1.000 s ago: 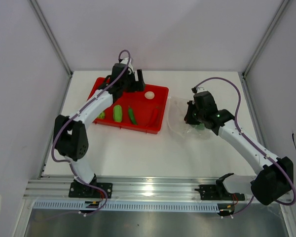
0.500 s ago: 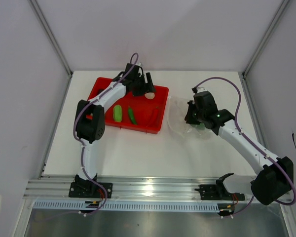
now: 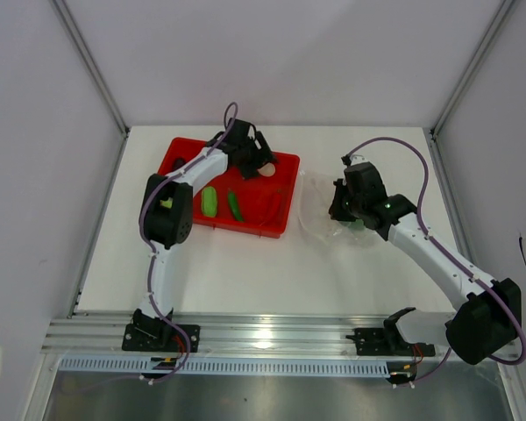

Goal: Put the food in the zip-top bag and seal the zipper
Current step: Pick up the fake food from the bin.

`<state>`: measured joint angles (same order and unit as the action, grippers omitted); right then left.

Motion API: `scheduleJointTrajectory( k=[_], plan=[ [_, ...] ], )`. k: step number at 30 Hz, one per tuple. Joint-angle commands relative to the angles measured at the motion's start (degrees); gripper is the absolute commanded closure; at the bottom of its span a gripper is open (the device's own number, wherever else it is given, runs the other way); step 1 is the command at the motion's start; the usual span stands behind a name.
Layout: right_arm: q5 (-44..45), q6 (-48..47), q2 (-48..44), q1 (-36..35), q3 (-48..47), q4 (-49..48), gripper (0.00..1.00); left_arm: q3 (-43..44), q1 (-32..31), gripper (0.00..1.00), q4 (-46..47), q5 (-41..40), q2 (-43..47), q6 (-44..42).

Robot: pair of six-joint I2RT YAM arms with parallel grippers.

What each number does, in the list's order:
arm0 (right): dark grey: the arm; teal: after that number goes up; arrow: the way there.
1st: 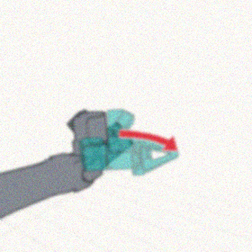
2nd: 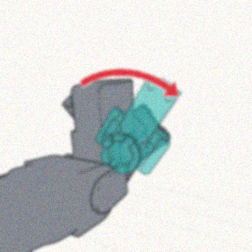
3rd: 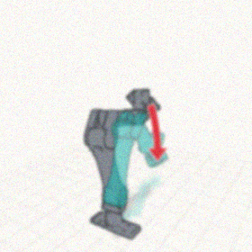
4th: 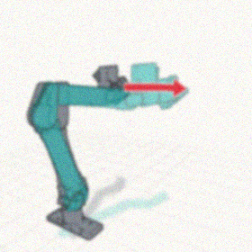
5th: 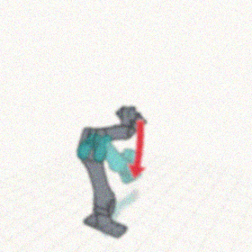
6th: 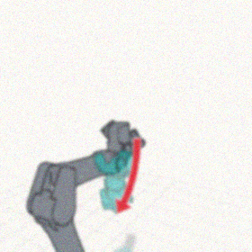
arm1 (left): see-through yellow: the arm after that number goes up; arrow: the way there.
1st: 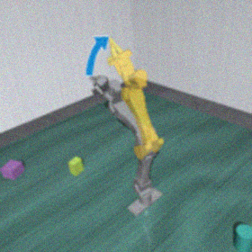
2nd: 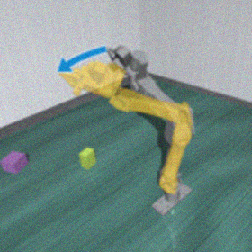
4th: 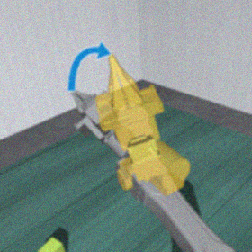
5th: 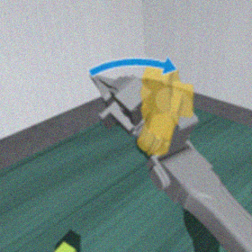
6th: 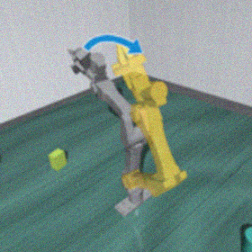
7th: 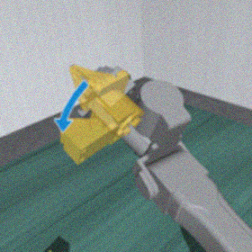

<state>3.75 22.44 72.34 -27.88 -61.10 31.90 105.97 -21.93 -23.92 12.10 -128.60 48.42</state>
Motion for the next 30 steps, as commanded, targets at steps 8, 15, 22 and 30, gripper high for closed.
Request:
scheduleJointTrajectory(
  k=[8, 15, 22, 30],
  plan=[
    [1.87, -0.9, -1.05, 0.63, 0.1, -1.05, 1.0, -2.96, 1.01, 0.2, 5.03, -3.13, -1.48, 16.78],
    [2.32, -1.34, -1.67, 1.25, 0.19, -0.96, 1.0, -4.46, 1.28, 0.22, 4.32, -6.91, -1.04, 21.26],
    [2.14, -1.08, -1.85, 1.34, 0.54, -1.14, 1.0, -3.67, 1.45, 0.26, 5.82, -6.56, -2.88, 23.73],
    [2.58, -1.34, -2.29, 1.51, 0.63, -1.23, 1.0, -2.79, 1.37, 0.28, 5.29, -9.46, -3.5, 26.54]
  ],
)
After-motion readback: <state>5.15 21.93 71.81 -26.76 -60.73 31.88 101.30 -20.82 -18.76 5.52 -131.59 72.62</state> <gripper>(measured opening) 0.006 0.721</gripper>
